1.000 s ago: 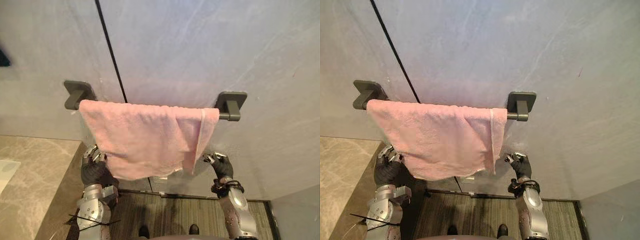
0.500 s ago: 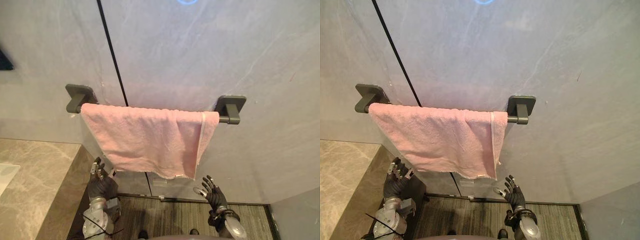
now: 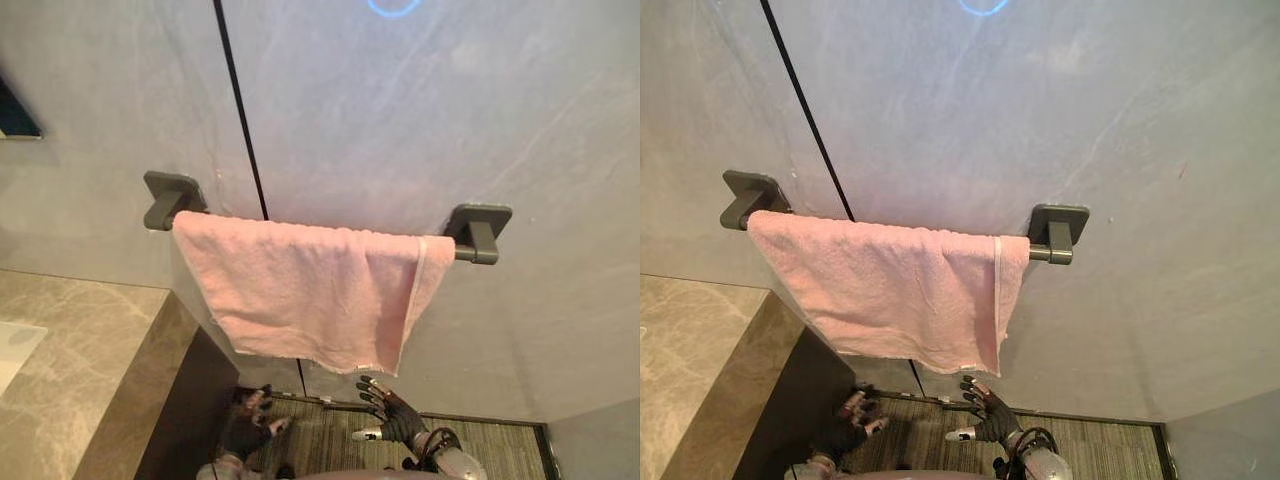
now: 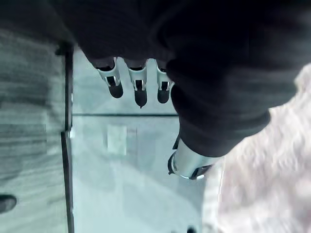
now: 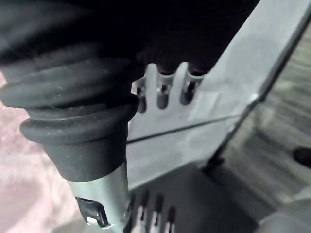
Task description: Organize washtable
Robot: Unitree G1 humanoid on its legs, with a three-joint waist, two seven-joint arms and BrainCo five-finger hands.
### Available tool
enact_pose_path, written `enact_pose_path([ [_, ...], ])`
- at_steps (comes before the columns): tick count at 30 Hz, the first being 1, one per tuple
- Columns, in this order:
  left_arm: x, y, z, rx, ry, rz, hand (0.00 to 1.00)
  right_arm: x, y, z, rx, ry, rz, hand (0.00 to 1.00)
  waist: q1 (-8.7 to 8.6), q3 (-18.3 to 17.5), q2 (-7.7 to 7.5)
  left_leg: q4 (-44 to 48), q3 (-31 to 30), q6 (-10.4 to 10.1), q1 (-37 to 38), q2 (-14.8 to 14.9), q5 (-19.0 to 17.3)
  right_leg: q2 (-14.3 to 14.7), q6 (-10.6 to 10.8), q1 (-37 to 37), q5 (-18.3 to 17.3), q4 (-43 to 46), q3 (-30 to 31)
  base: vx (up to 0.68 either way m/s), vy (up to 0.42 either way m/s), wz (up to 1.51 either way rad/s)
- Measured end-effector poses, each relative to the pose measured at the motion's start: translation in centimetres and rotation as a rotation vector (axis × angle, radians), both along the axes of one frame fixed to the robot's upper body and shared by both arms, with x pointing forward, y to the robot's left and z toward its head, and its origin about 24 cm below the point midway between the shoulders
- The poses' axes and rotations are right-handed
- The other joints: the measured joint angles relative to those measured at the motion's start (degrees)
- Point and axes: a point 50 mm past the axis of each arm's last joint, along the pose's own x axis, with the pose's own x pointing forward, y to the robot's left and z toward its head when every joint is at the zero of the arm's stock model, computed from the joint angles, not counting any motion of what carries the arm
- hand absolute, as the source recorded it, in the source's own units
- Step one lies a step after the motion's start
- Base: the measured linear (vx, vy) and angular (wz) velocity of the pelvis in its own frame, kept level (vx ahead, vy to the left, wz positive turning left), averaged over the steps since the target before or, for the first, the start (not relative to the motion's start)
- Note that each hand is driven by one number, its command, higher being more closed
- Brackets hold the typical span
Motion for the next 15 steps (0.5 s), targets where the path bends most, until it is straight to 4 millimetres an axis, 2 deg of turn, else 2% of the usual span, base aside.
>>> enact_pose_path([
  [4, 1.2, -1.0, 3.5, -0.138, -0.129, -0.130, 0.00, 1.4, -0.8, 2.0, 0.069, -0.070, 0.067, 0.00, -0.37, -0.32, -0.31, 2.71, -0.76, 0.21, -1.37, -0.46, -1.18, -0.19, -0.25, 0.33, 0.00, 0.07, -0.39, 0.10, 0.009, 0.06],
  [6, 2.0, -1.6, 6.3, -0.260, -0.206, -0.231, 0.00, 2.8, -1.5, 4.1, 0.144, -0.128, 0.107, 0.00, -1.44, -0.50, 0.13, 4.03, -1.13, 0.46, -2.04, -0.77, -1.56, -0.62, -0.24, 0.61, 0.00, 0.10, -0.48, 0.09, 0.009, 0.06],
  [10, 3.0, -2.0, 9.7, -0.404, -0.271, -0.380, 0.00, 4.2, -2.0, 6.7, 0.249, -0.173, 0.199, 0.00, -1.55, -0.71, 0.74, 4.34, -1.36, 0.59, -1.15, -0.75, -2.35, -0.66, -0.24, 1.66, 0.00, 0.17, -0.51, 0.01, 0.002, 0.01],
  [15, 4.1, -1.8, 12.0, -0.449, -0.355, -0.421, 0.00, 4.9, -1.0, 8.4, 0.385, -0.189, 0.250, 0.00, -1.51, -0.63, 0.81, 4.45, -1.67, 0.65, -0.35, -0.95, -2.69, -1.10, -0.05, 2.11, -0.36, 1.18, -0.46, -0.05, 0.009, 0.00],
])
